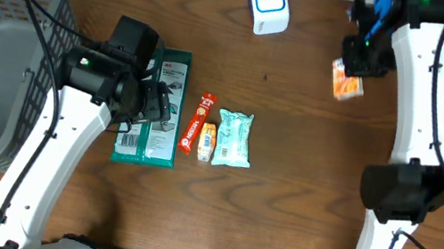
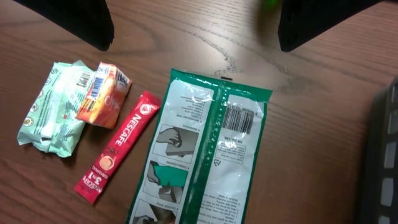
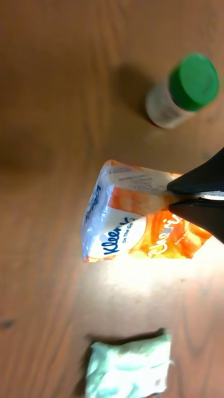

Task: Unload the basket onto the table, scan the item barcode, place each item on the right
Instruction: 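Move the Kleenex pack to the far right and release it, then move the right gripper to the mint-green wipes pack and grasp it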

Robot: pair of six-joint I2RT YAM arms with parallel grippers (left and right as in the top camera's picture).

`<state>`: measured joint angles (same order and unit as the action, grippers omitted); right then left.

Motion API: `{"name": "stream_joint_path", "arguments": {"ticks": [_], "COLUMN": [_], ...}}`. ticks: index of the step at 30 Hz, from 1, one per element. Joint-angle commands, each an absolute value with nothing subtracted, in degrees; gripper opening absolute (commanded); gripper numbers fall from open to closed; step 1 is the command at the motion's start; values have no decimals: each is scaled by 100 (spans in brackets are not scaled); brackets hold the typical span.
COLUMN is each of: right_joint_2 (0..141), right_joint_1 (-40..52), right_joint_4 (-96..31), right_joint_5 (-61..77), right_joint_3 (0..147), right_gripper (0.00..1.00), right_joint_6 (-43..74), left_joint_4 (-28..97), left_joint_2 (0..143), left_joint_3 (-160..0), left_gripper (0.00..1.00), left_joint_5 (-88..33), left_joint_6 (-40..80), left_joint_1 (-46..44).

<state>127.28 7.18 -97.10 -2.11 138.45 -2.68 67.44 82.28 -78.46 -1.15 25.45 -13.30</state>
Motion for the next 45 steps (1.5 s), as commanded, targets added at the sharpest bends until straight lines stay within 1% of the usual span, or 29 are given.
{"name": "stream_joint_path", "arguments": {"ticks": [1,7,13,14,15,16,17,18,19,20,24,26,33,35,37,41,45], "right_joint_2": [12383,12311,12311,12311,12311,12311,12311,12311,12311,12311,12311,12311,12311,12311,12311,12311,12311], "right_joint_1": [495,113,-73,-86,-104,-115,-132,-145,-156,-161,-163,-161,-97,-12,150,593,1151], "right_joint_4": [-9734,-9647,-9225,-9146,-9067,-9017,-8993,-8976,-8960,-8952,-8816,-8687,-8136,-7988,-7782,-7328,-6777], "right_joint_5": [-86,-670,-1044,-1044,-1050,-1050,-1050,-1052,-1059,-1076,-1076,-773,1861,2311,2615,2783,2818], "right_joint_3": [13017,11406,10698,10667,10639,10632,10632,10632,10632,10632,10632,10632,10554,10473,10326,9957,9459], "right_gripper": [1,1,1,2,7,23,56,70,88,99,99,99,99,92,90,86,77], "right_joint_6": [-84,-78,211,211,207,207,204,178,161,161,165,163,163,161,161,169,272], "left_joint_4": [6761,6761,6761,6761,6764,6761,6761,6761,6761,6761,6759,6761,6761,6761,6761,6761,6761], "left_joint_2": [8197,8197,8197,8197,8197,8197,8197,8197,8197,8197,8197,8197,8197,8197,8197,8197,8197], "left_joint_3": [-7885,-7885,-7885,-7885,-7885,-7885,-7885,-7885,-7885,-7885,-7885,-7885,-7885,-7885,-7885,-7885,-7885], "left_gripper": [85,85,85,85,85,85,85,85,85,85,85,85,85,85,85,85,85], "left_joint_5": [-67,-67,-67,-67,-67,-67,-67,-67,-67,-67,-67,-67,-67,-67,-67,-67,-67], "left_joint_6": [2530,2530,2530,2530,2530,2530,2530,2530,2530,2530,2530,2532,2530,2530,2530,2530,2530], "left_joint_1": [-1347,-1347,-1347,-1347,-1347,-1347,-1347,-1347,-1347,-1347,-1347,-1347,-1347,-1347,-1347,-1347,-1347]}}
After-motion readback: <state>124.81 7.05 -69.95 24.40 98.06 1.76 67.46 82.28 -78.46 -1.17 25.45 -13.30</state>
